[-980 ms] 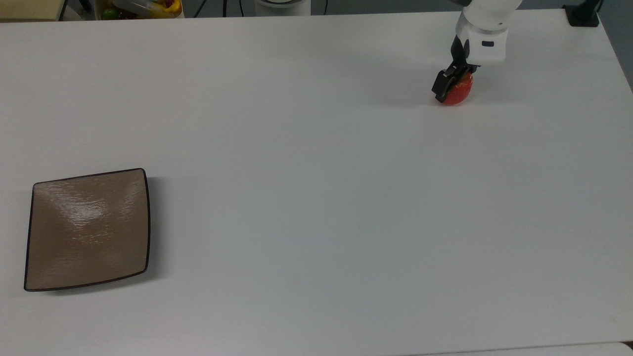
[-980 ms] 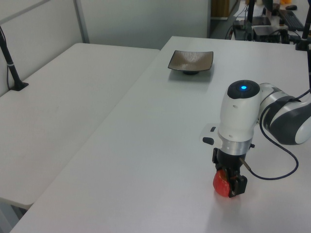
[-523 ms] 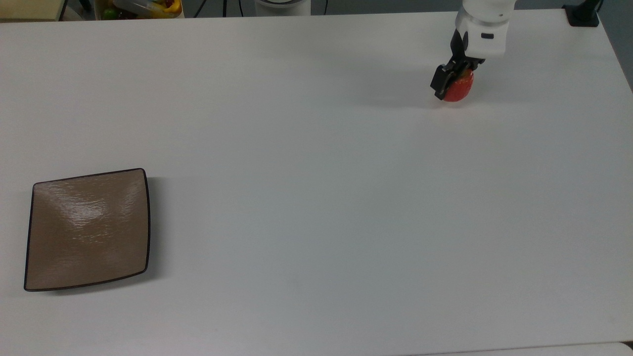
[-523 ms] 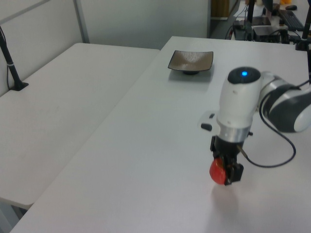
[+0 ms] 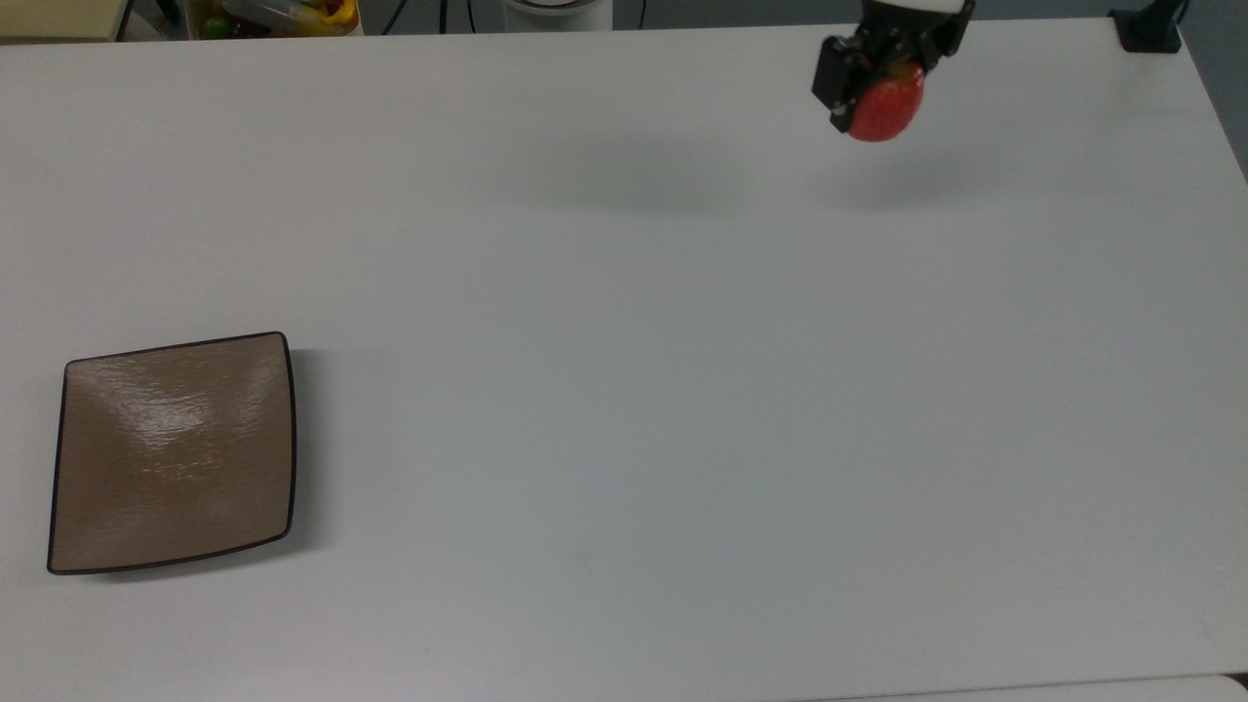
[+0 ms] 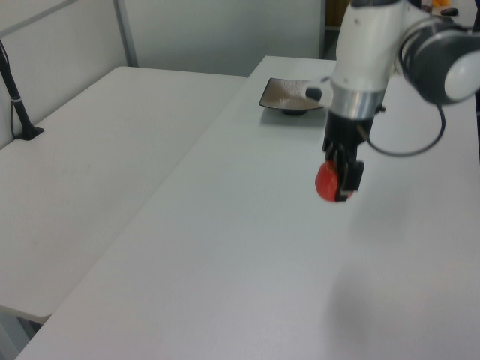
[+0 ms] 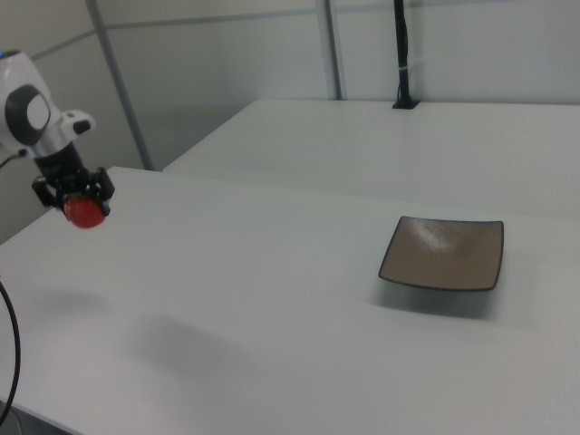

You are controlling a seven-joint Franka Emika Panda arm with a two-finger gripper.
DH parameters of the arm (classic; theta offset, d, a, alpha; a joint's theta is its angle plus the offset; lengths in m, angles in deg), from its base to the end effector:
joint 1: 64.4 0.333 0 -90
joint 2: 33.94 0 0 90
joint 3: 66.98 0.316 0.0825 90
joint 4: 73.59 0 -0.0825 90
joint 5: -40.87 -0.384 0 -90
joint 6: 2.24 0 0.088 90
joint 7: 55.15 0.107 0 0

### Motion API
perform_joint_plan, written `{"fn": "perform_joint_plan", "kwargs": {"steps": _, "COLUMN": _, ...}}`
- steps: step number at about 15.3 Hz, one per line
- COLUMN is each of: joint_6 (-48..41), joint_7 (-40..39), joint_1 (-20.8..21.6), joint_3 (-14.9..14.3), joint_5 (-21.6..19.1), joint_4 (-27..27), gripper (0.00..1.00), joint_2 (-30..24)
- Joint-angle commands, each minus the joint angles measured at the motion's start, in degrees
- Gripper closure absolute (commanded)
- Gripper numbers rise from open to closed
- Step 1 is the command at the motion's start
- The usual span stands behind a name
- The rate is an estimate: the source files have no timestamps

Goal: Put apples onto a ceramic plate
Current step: 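Lift the apple and carry it over the brown square plate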

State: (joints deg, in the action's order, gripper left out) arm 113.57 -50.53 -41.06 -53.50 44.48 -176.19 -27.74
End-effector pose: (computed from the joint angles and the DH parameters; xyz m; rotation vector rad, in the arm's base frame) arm 0.4904 0.3564 0.4989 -2.9901 -0.8971 -0.2019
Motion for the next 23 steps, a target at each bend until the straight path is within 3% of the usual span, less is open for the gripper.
{"fn": "perform_joint_plan", "kwargs": {"steps": 1, "joint_6": -7.5, "joint_7": -6.8, "joint_1": -0.2, "joint_3": -5.3, "joint_5": -3.4, "joint_4": 3.3, "gripper": 1.0, "joint_2": -2.9}}
{"fn": "perform_joint_plan", "kwargs": {"steps": 6, "joint_6": -13.0, "joint_7": -20.2, "joint_1": -0.3, "joint_3": -17.1, "joint_5": -7.1, "joint_4": 7.3, "gripper": 1.0, "joint_2": -3.8}}
{"fn": "perform_joint_plan", "kwargs": {"steps": 11, "joint_6": -12.4, "joint_7": -29.4, "joint_1": -3.4, "joint_3": -23.5, "joint_5": -7.0, "joint_4": 7.9, "gripper": 1.0, "joint_2": -2.0}}
{"fn": "perform_joint_plan", "kwargs": {"steps": 14, "joint_6": -12.5, "joint_7": -31.9, "joint_1": -5.8, "joint_3": -27.1, "joint_5": -7.1, "joint_4": 13.7, "gripper": 1.0, "joint_2": 3.3}}
{"fn": "perform_joint_plan", "kwargs": {"steps": 19, "joint_6": -7.8, "joint_7": -33.4, "joint_1": -14.6, "joint_3": -27.3, "joint_5": -7.0, "joint_4": 24.4, "gripper": 1.0, "joint_2": 13.6}}
{"fn": "perform_joint_plan", "kwargs": {"steps": 23, "joint_6": 1.0, "joint_7": -33.0, "joint_1": -18.7, "joint_3": -27.0, "joint_5": -7.0, "joint_4": 27.8, "gripper": 1.0, "joint_2": 20.9}}
